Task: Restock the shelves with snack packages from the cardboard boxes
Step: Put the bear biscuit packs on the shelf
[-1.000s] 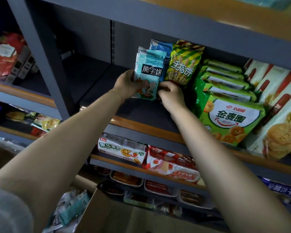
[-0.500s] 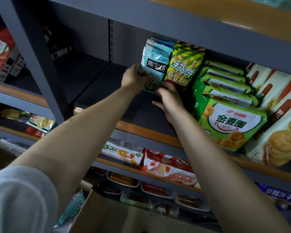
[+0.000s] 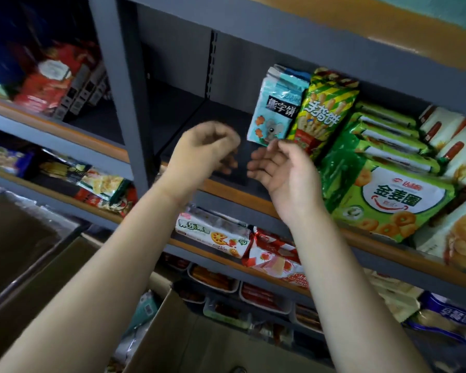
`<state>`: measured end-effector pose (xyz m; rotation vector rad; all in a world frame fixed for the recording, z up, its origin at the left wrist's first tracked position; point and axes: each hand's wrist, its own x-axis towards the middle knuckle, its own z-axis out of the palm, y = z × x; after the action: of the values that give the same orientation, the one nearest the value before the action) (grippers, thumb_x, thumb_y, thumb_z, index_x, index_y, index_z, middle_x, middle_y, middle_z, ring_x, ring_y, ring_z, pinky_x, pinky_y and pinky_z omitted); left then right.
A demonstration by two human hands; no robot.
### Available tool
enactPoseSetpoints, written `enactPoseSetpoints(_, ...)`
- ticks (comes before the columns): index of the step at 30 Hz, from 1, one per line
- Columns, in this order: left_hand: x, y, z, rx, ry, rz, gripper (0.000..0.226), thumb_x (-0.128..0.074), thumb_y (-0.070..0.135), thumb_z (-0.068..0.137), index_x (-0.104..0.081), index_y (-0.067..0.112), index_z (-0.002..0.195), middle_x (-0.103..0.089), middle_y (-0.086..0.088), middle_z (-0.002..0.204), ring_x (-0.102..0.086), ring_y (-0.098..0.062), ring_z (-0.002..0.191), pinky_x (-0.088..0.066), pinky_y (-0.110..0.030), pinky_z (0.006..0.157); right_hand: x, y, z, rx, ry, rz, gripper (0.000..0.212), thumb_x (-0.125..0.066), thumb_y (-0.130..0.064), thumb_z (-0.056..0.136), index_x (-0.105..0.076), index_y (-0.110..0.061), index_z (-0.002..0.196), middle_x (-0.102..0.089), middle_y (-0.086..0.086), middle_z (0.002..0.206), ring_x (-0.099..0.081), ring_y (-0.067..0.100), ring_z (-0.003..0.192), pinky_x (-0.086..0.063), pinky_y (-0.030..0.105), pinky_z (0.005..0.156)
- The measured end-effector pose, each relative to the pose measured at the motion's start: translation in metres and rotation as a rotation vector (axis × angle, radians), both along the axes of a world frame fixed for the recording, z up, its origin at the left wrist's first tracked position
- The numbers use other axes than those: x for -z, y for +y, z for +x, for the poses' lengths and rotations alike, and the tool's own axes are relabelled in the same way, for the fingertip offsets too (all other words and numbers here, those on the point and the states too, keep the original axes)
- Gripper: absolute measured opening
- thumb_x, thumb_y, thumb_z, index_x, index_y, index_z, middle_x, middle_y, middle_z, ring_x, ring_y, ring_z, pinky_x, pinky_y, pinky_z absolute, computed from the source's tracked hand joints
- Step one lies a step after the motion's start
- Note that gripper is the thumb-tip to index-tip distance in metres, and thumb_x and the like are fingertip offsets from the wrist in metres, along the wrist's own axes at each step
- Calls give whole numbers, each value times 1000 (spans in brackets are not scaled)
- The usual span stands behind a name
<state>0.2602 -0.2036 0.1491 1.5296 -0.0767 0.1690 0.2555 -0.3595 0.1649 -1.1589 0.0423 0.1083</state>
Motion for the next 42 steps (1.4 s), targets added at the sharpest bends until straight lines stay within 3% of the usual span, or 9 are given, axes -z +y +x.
enactPoseSetpoints(5,113,82,-95,-188,279,40,10,-62,6,97,-67,9,88,-64,-1,68,-61,-15,62,-51,-27,59,71,69,-48,-269,97,-140,29,-36,-7,102,-51,-8,77,-63,13,70,-60,28,62,-52,34,58)
enactPoseSetpoints(13,297,202,-245,-639,876,142,19,-65,14,96,-72,18,79,-72,-7,81,-65,-15,72,-52,-30,69,287,191,-112,-500,656,-531,27,-43,-8,103,-55,-8,78,-63,6,55,-61,18,49,-51,26,47)
enactPoseSetpoints(16,327,233,-294,-725,897,541,12,-66,20,94,-76,15,91,-74,-7,98,-66,-25,99,-45,-38,89,355,232,-133,-485,825,-585,16,-48,-10,102,-59,-9,90,-62,5,62,-61,16,51,-50,27,49)
enactPoseSetpoints(19,356,251,-328,-736,869,1031,25,-67,29,91,-73,20,114,-63,-11,132,-49,-31,133,-16,-50,117,402,264,-143,-405,1015,-543,19,-53,-22,102,-58,-7,114,-60,13,88,-61,25,77,-52,37,67)
enactPoseSetpoints(22,379,254,-340,-685,907,1111,33,-64,36,89,-71,18,116,-62,-13,134,-47,-34,136,-12,-66,116,430,280,-143,-344,1184,-476,45,-52,-40,100,-51,-8,132,-56,18,122,-54,36,121,-47,49,94)
enactPoseSetpoints(26,382,253,-337,-656,905,1153,31,-57,40,91,-73,19,109,-71,-6,113,-59,-31,119,-13,-69,116,461,287,-139,-328,1226,-467,58,-40,-54,101,-45,-16,144,-51,12,133,-43,35,135,-41,48,99)
enactPoseSetpoints(32,380,253,-338,-673,916,1147,25,-58,37,93,-73,20,104,-73,-3,98,-65,-30,103,-17,-69,117,486,295,-135,-240,1236,-485,61,-58,-48,95,-41,-16,143,-40,16,148,-38,38,137,-40,52,110)
enactPoseSetpoints(37,383,252,-337,-672,892,1180,24,-55,37,94,-71,19,94,-71,-2,90,-65,-30,96,-14,-66,117,497,295,-125,-201,1277,-487,66,-72,-47,85,-42,-16,136,-45,17,135,-43,39,129,-49,55,100)
enactPoseSetpoints(42,380,251,-336,-663,909,1168,24,-57,36,94,-71,17,91,-71,-4,89,-64,-32,97,-9,-67,117,480,301,-126,-237,1259,-441,51,-65,-48,90,-49,-17,128,-51,17,131,-51,37,119,-54,49,93)
